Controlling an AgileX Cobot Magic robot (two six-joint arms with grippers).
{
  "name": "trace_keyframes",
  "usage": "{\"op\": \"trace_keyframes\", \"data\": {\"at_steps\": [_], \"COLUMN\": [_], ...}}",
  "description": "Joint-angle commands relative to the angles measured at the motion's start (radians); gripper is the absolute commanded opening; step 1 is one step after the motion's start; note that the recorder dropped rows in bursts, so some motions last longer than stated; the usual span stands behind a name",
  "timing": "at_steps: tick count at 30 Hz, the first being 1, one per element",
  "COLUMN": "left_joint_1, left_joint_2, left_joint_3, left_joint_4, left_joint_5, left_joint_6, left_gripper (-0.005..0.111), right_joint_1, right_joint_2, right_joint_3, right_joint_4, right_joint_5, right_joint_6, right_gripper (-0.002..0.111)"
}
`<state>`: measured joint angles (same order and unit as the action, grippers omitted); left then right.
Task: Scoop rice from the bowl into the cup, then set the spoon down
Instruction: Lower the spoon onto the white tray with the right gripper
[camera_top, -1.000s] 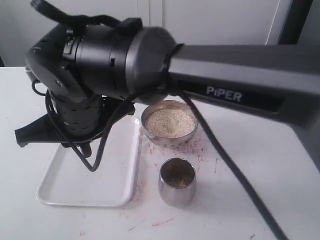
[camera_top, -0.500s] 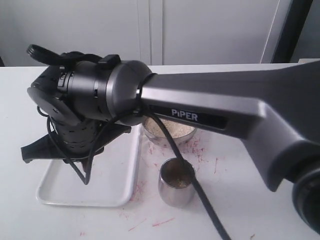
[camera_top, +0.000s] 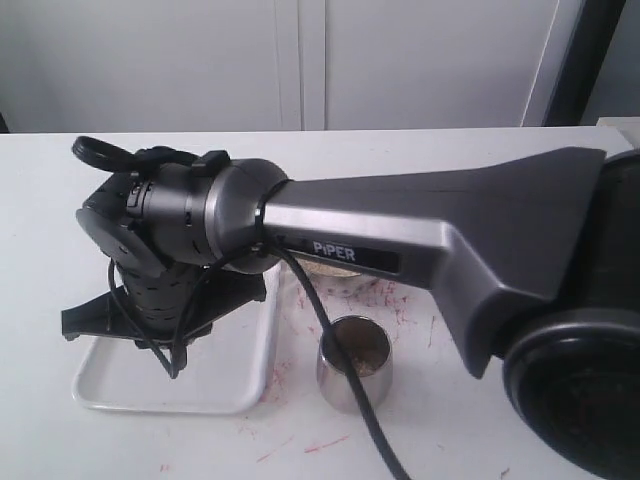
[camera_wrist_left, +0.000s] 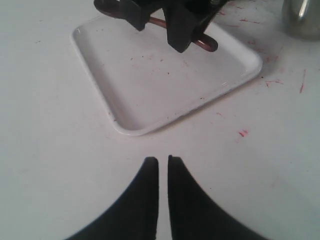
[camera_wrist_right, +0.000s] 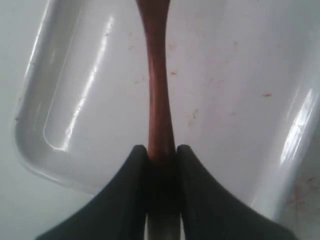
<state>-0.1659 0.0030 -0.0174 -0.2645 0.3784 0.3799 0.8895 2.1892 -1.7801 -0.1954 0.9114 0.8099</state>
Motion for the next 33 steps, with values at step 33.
{"op": "trace_keyframes", "data": {"at_steps": [33], "left_joint_1": [-0.007], "left_joint_2": [-0.003], "left_joint_3": [0.005], "left_joint_4": [-0.013], "left_joint_5": [0.003], "left_joint_6": [-0.004], "left_gripper": [0.014], "right_joint_1": [-0.034], "right_joint_2": [0.041], "right_joint_3": [-0.003], "right_joint_4": [-0.018], "right_joint_5": [0.037], "right_joint_6": [-0.058], "right_gripper": [0.000]}}
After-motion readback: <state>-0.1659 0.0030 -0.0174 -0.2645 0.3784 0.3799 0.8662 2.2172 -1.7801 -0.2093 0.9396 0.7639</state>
